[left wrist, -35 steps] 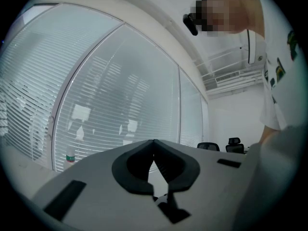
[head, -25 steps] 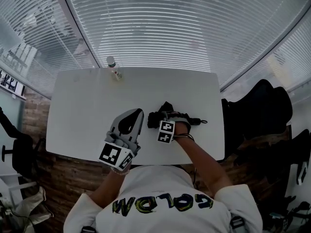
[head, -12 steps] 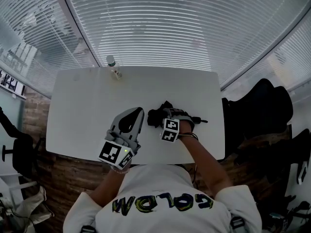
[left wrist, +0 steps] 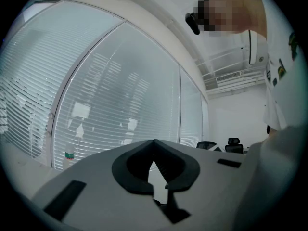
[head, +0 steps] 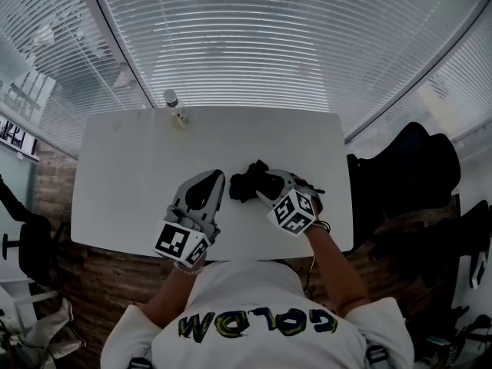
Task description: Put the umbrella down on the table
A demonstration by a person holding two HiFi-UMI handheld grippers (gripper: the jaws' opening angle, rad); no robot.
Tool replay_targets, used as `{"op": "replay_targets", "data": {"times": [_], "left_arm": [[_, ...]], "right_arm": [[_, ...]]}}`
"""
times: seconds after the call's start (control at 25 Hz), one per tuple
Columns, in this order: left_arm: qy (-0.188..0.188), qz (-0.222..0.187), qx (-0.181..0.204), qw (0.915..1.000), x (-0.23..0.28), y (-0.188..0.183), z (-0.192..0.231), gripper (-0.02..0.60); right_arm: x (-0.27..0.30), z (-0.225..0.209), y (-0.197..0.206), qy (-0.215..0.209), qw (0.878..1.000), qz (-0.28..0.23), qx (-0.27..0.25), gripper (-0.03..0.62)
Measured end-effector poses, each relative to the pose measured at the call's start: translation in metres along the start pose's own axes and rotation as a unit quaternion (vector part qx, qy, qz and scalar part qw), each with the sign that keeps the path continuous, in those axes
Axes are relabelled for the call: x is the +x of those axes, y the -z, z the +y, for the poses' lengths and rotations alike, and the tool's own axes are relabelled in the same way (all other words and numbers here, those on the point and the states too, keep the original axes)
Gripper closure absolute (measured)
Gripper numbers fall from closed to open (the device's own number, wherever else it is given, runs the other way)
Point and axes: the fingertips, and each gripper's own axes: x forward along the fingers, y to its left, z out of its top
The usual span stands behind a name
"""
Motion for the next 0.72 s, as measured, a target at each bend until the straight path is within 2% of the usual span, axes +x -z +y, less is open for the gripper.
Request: {"op": "replay_targets", "data": {"times": [0.16,0.36,0.72], "left_arm": [[-0.003,-0.002,0.000,1.0000,-0.003,-0.001,-0.004,0.571],[-0.003,-0.002,-0.001,1.0000,-0.004,-0.002,-0.007,0.571],[0.001,-0.004,0.000,1.0000,-0.006,-0.005,-0.014,0.571]], "right_arm": [[-0.036,-0.013,-0.024,0.030,0.994,-0.075,0.067,0.413],[-0.077,-0.030,-0.049,0.052,0.974,-0.164,0.147,0.429],[-0.139,-0.046,-0.071,0.102,0.940,-0.252,0.208,0.464]]}}
